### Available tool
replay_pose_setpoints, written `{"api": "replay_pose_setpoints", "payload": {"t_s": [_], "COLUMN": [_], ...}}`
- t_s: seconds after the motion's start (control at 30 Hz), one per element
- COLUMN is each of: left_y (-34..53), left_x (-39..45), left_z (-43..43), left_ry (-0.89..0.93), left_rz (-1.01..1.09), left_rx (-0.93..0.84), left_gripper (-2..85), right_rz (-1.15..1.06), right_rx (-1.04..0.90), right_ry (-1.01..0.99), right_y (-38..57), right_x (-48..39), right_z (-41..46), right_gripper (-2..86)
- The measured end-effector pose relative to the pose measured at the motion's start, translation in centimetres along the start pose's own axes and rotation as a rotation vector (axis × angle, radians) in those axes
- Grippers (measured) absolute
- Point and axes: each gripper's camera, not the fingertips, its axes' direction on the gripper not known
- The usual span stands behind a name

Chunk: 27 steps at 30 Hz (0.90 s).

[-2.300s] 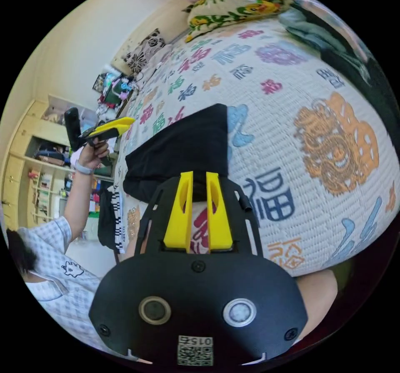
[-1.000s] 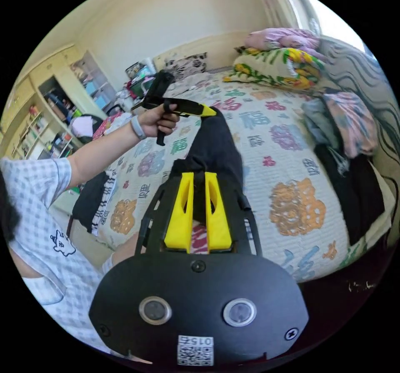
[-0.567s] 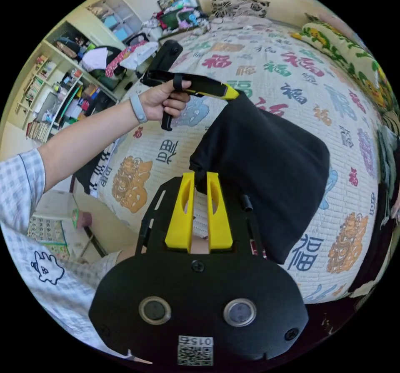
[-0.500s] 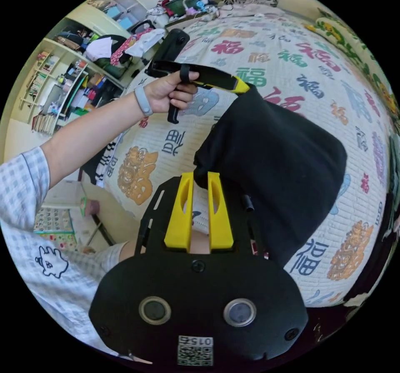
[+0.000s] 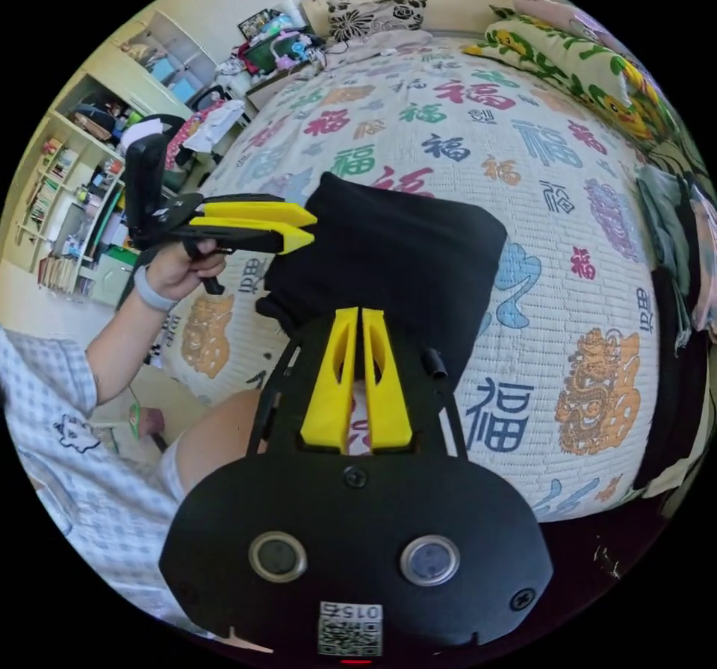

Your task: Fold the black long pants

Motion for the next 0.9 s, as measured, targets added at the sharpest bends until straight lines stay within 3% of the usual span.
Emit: {"api": "replay_pose_setpoints", "payload": {"t_s": [0.1, 0.23, 0.5, 0.6, 0.9], "left_y": [0.5, 0.3, 1.2, 1.8, -4.3], "left_x": [-0.7, -1.7, -8.3, -11.6, -17.2], "left_z": [1.4, -0.9, -12.5, -13.9, -14.0], "left_ry": [-0.072, -0.067, 0.107, 0.174, 0.435], "left_rz": [-0.008, -0.055, -0.337, -0.425, -0.451], "left_rx": [-0.082, -0.042, 0.145, 0.128, 0.035], "left_gripper": [5.9, 4.9, 11.4, 13.2, 16.3], "right_rz": [-0.026, -0.07, 0.079, 0.128, 0.232], "right_rx": [-0.109, -0.099, 0.133, 0.101, 0.088], "right_ry": [0.049, 0.117, -0.07, -0.224, -0.726], "right_y": [0.2, 0.7, 4.1, 4.6, 4.8], "right_x": [0.2, 0.2, 8.8, 14.1, 22.9], "right_z": [4.2, 6.2, -0.5, 0.1, 7.4], "right_gripper": [-0.3, -0.4, 6.4, 10.8, 12.0]}}
